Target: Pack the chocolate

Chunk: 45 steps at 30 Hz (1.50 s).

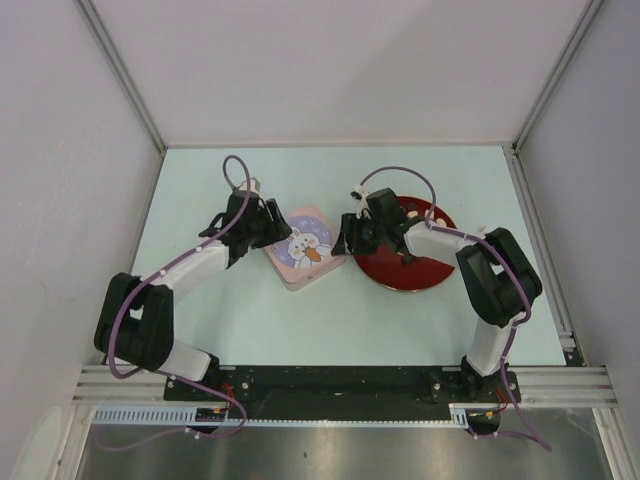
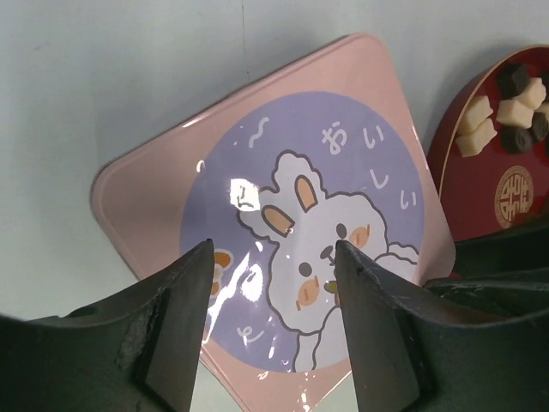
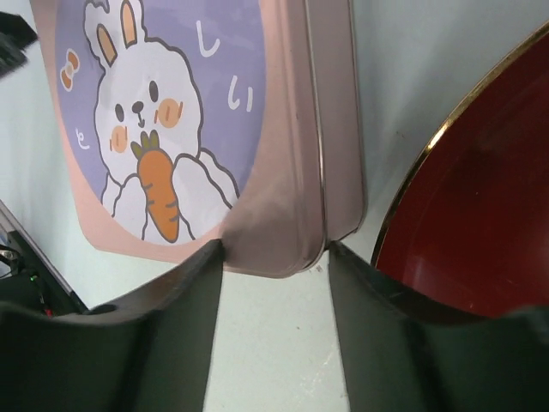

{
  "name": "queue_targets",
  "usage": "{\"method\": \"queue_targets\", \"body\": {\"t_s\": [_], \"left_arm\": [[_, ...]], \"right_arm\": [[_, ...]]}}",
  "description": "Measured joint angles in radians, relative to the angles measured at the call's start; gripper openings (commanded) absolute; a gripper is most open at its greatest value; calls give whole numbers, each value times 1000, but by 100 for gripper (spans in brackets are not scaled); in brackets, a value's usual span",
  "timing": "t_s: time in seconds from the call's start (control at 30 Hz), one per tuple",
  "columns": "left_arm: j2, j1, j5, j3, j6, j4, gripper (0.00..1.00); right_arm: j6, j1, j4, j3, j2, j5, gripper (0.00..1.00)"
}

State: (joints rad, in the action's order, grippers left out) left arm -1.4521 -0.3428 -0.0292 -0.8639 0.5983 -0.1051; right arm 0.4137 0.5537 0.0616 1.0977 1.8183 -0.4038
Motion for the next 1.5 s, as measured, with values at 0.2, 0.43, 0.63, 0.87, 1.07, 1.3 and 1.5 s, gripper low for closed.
{"method": "queue_targets", "body": {"t_s": [0.2, 0.43, 0.63, 0.87, 1.07, 1.3, 1.5], "left_arm": [[-31, -8, 0, -6, -21, -29, 64], [-41, -8, 10, -18, -40, -47, 67], [-47, -9, 35, -56, -66, -74, 65], [-158, -9, 36, -237, -115, -80, 47], [-290, -22, 45, -386, -167, -110, 27], [-388, -60, 75, -470, -228, -158, 21], [-473, -82, 94, -545, -268, -200, 18]], "right_arm": [[21, -8, -72, -10, 0, -12, 22], [16, 13, -89, -13, -4, -8, 27], [1, 57, -11, -57, -63, 5, 45], [-29, 46, 36, -62, -166, 68, 55], [-49, 43, 50, -97, -245, 128, 60], [-63, 29, 106, -161, -343, 207, 79], [-76, 1, 143, -192, -419, 266, 82]]}}
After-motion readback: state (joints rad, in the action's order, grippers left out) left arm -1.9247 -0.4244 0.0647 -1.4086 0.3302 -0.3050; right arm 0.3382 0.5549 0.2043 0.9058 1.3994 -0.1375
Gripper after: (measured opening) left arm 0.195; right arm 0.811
